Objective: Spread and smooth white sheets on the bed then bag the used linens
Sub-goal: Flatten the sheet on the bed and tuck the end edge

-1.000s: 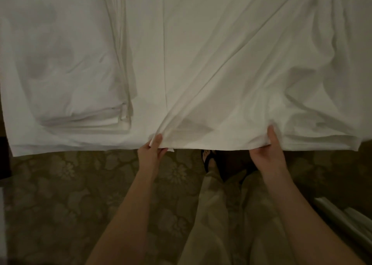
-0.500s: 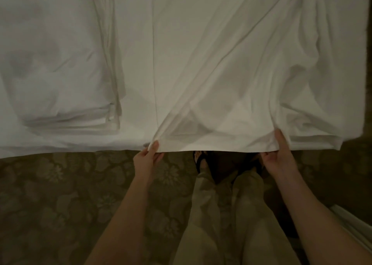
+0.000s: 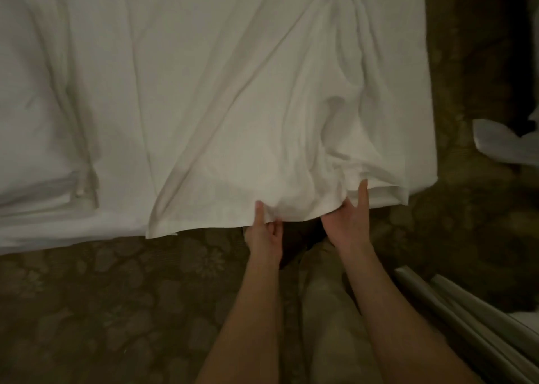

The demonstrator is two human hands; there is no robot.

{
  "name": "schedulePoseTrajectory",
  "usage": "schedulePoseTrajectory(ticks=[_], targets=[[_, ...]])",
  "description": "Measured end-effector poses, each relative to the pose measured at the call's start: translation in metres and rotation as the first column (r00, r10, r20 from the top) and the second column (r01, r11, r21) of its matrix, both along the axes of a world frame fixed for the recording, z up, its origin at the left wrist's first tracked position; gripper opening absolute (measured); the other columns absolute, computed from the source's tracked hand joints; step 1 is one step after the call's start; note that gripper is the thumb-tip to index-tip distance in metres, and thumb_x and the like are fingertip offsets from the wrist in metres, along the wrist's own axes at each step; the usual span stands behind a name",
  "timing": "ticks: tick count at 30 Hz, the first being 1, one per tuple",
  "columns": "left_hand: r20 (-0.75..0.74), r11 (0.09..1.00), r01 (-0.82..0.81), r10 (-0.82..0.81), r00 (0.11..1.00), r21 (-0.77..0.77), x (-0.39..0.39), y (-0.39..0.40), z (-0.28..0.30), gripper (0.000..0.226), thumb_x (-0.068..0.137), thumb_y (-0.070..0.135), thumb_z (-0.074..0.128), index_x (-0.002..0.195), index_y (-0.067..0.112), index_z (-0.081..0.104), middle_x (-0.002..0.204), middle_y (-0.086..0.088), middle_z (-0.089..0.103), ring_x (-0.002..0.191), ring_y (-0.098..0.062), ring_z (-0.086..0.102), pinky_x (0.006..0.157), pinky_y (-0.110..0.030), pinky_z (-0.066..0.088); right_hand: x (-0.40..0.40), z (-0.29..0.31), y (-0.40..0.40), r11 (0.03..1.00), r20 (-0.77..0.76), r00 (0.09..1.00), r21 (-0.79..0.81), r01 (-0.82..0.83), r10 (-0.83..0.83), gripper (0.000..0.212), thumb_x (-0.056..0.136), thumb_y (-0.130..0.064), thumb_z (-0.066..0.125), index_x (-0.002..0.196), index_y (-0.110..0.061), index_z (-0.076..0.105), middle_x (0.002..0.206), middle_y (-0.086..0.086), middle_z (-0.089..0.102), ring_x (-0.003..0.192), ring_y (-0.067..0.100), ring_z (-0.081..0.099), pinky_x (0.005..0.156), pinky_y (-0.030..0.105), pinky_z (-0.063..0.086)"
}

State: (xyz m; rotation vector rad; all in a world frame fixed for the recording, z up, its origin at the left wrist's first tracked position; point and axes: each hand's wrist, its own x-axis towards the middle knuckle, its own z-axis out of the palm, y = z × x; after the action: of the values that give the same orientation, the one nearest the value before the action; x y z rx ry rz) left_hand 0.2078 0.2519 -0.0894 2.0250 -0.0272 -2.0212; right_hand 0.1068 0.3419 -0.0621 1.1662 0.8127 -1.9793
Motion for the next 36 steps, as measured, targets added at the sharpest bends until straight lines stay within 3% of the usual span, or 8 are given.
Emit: schedulePoseTrajectory(ticks=[6,14,17,19,22,25,32,36], targets=[[-0.05,0.993,0.007,-0.013,0.999,-0.117,0.012,-0.016,-0.005,0.048,0.088,0.032,0.068,0.129,0.01,0.057,0.127,-0.008,0.063,0.115,-0.023,0.06,0.105,-0.037,0.045,-0.021,-0.006,0.026,0.995,0.033,0.998,0.082,-0.058,0.055,0.057,0.089,-0.051,0.06,0.128,-0.009,0.058,0.119,0.008,0.069,0.112,0.022,0.063,0.098,0.035,0.048],[-0.17,0.993,0.024,-0.044,0.985,-0.118,-0.044,0.041,0.017,0.041,0.09,0.029,0.064,0.128,0.013,0.058,0.122,-0.006,0.067,0.112,-0.019,0.063,0.09,-0.029,0.053,-0.041,-0.009,0.055,0.949,-0.003,0.953,0.089,-0.301,0.303,0.065,0.08,-0.062,0.058,0.131,-0.021,0.053,0.128,0.007,0.06,0.117,0.022,0.058,0.093,0.033,0.05],[-0.138,0.99,-0.005,-0.015,0.99,-0.141,-0.046,0.052,0.017,0.037,0.088,0.026,0.067,0.121,0.01,0.062,0.12,-0.008,0.068,0.112,-0.02,0.064,0.096,-0.032,0.051,-0.057,-0.005,0.053,0.91,0.03,0.921,0.144,-0.388,0.388,0.072,0.071,-0.059,0.067,0.128,-0.019,0.053,0.124,0.008,0.061,0.111,0.021,0.062,0.081,0.03,0.055],[-0.111,0.986,-0.02,0.002,0.994,-0.165,-0.038,0.05,0.017,0.046,0.081,0.026,0.072,0.122,0.007,0.062,0.12,-0.01,0.068,0.113,-0.022,0.064,0.101,-0.036,0.049,-0.066,-0.006,0.05,0.876,0.049,0.914,0.267,-0.402,0.404,0.054,0.077,-0.053,0.07,0.115,-0.016,0.058,0.113,0.006,0.065,0.099,0.02,0.065,0.074,0.031,0.054],[-0.069,0.98,0.028,-0.042,0.997,-0.199,-0.027,0.038,0.017,0.041,0.084,0.024,0.07,0.119,0.005,0.061,0.117,-0.012,0.069,0.106,-0.022,0.068,0.095,-0.036,0.054,-0.079,-0.007,0.056,0.842,-0.031,0.939,0.454,-0.293,0.343,0.019,0.089,-0.036,0.067,0.089,-0.019,0.059,0.095,0.002,0.064,0.091,0.019,0.062,0.081,0.035,0.055],[-0.032,0.974,0.064,-0.072,0.997,-0.218,-0.024,0.026,0.014,0.018,0.091,0.018,0.064,0.105,0.006,0.063,0.11,-0.011,0.07,0.095,-0.019,0.07,0.087,-0.034,0.056,-0.084,-0.001,0.069,0.852,-0.106,0.939,0.463,-0.244,0.327,0.007,0.094,-0.03,0.059,0.092,-0.024,0.057,0.101,-0.001,0.062,0.097,0.016,0.06,0.091,0.035,0.052],[-0.014,0.979,0.104,-0.108,0.994,-0.178,-0.039,0.054,0.007,0.023,0.089,0.016,0.066,0.109,0.003,0.063,0.114,-0.011,0.068,0.105,-0.021,0.066,0.078,-0.03,0.06,-0.084,0.001,0.119,0.977,-0.099,0.984,0.136,0.164,-0.151,0.034,0.094,-0.025,0.058,0.124,-0.009,0.059,0.124,0.012,0.065,0.113,0.025,0.063,0.088,0.036,0.055],[0.001,0.981,0.077,-0.078,0.997,-0.176,-0.041,0.065,0.006,0.031,0.083,0.027,0.069,0.107,0.009,0.064,0.118,-0.01,0.067,0.102,-0.019,0.064,0.084,-0.032,0.051,-0.085,-0.004,0.124,0.993,0.076,0.993,0.082,0.081,-0.087,0.038,0.095,-0.035,0.058,0.125,-0.012,0.061,0.121,0.012,0.067,0.111,0.025,0.064,0.09,0.041,0.055]])
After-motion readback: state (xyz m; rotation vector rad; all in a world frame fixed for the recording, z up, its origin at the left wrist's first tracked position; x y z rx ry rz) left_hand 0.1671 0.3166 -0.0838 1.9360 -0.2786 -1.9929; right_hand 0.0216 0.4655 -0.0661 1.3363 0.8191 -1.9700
